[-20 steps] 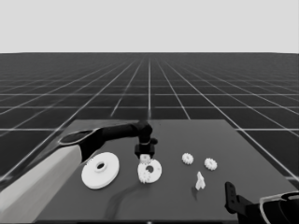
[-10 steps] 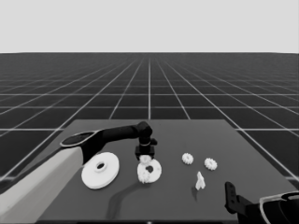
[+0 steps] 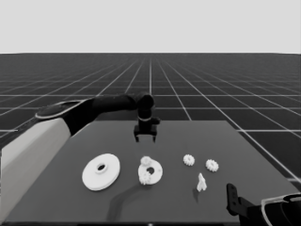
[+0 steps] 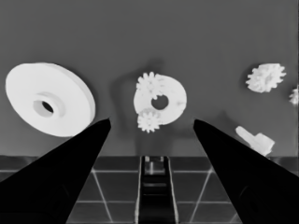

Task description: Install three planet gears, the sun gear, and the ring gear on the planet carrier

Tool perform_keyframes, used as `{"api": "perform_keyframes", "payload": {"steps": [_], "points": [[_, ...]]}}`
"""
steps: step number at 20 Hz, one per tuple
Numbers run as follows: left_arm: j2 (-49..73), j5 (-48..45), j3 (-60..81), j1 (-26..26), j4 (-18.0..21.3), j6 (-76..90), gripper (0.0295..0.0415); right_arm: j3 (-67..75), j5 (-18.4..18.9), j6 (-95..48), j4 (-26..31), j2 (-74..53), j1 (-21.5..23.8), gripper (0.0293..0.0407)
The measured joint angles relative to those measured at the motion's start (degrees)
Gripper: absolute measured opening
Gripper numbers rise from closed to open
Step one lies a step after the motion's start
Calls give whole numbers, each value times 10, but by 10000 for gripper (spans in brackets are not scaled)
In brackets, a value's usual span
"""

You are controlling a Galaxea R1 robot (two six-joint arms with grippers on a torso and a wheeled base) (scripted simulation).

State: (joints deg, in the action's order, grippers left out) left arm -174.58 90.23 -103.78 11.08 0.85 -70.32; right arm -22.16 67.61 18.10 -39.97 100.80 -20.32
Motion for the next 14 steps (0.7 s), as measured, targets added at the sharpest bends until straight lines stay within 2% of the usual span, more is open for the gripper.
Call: {"api": "perform_keyframes", "payload": {"steps": [5, 6, 7, 8, 9, 11, 14], "points": [[-3, 4, -9, 13, 13, 6, 385, 0, 0, 0, 0, 0, 0, 385], [148, -204, 255, 35, -68, 282, 410, 0, 0, 0, 0, 0, 0, 385], [375, -332, 480, 55, -116, 534, 415, 0, 0, 0, 0, 0, 0, 385], [532, -407, 609, 67, -145, 686, 400, 0, 0, 0, 0, 0, 0, 385], [621, -451, 687, 74, -162, 776, 392, 0, 0, 0, 0, 0, 0, 385], [700, -493, 761, 81, -178, 860, 386, 0, 0, 0, 0, 0, 0, 385], [733, -510, 791, 84, -184, 895, 385, 0, 0, 0, 0, 0, 0, 385]]}}
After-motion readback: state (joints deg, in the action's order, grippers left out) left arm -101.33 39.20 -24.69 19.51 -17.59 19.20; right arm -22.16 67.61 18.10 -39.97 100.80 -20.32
